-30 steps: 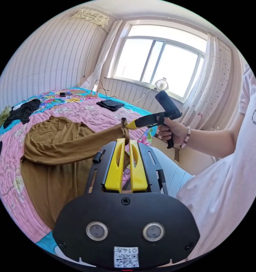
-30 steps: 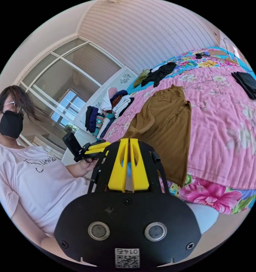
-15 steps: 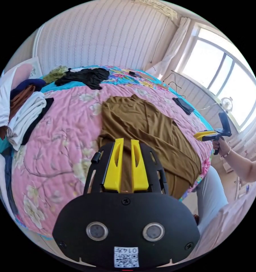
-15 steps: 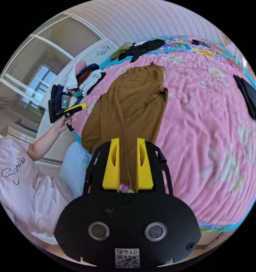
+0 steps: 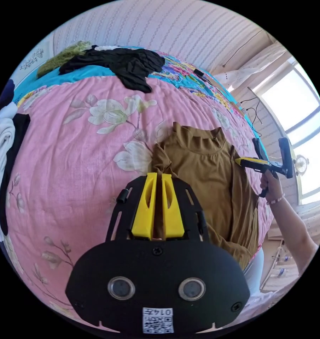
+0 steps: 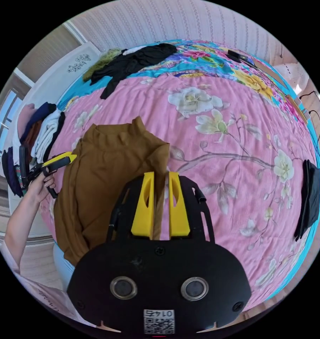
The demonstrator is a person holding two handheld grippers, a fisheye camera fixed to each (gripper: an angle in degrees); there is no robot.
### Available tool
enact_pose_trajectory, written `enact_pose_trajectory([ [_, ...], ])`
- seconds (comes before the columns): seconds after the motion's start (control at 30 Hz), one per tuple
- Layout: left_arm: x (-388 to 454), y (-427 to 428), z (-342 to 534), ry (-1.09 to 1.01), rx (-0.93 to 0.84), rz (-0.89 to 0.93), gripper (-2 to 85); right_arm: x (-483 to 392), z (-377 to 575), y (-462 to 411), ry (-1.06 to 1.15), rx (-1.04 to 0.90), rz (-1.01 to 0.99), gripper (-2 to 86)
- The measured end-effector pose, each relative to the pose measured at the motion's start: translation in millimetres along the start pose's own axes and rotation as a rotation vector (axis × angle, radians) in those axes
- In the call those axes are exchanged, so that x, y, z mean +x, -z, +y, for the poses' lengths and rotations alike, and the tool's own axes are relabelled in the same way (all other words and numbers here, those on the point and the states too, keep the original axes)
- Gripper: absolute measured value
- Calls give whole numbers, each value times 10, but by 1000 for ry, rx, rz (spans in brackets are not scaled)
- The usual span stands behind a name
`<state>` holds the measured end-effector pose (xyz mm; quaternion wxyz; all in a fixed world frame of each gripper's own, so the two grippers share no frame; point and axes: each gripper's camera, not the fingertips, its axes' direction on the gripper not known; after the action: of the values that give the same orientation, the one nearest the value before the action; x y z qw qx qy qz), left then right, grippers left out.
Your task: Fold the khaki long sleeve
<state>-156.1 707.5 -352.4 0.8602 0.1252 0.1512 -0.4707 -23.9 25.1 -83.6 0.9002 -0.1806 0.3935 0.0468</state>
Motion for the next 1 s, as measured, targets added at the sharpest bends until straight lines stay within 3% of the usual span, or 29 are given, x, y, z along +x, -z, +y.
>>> enact_pose_trajectory([
  [0.17, -73, 408, -302, 56, 138, 71, -7, 285, -69, 411, -54, 139, -151, 8],
  [0.3, 130, 715, -110, -74, 215, 99, -8, 299, 26, 710, -36, 184, -147, 4],
  [0.43, 364, 1131, 592, -283, 216, 51, -8, 136, 656, 1108, 114, 250, -225, 3],
  [0.53, 435, 1347, 1317, -326, 230, 122, -8, -29, 1366, 1272, 220, 259, -263, 3],
  [0.63, 490, 1329, 2079, -316, 158, 190, -9, -153, 2091, 1229, 234, 216, -268, 3],
  [0.77, 590, 977, 2888, -296, 42, 99, -8, -218, 2768, 919, 158, 94, -287, 3],
  [0.87, 664, 739, 3119, -314, -13, -26, -6, -232, 3074, 603, 81, 6, -255, 3],
  [1.0, 607, 733, 3162, -238, -38, -25, -2, -187, 3235, 466, -11, -5, -261, 3],
])
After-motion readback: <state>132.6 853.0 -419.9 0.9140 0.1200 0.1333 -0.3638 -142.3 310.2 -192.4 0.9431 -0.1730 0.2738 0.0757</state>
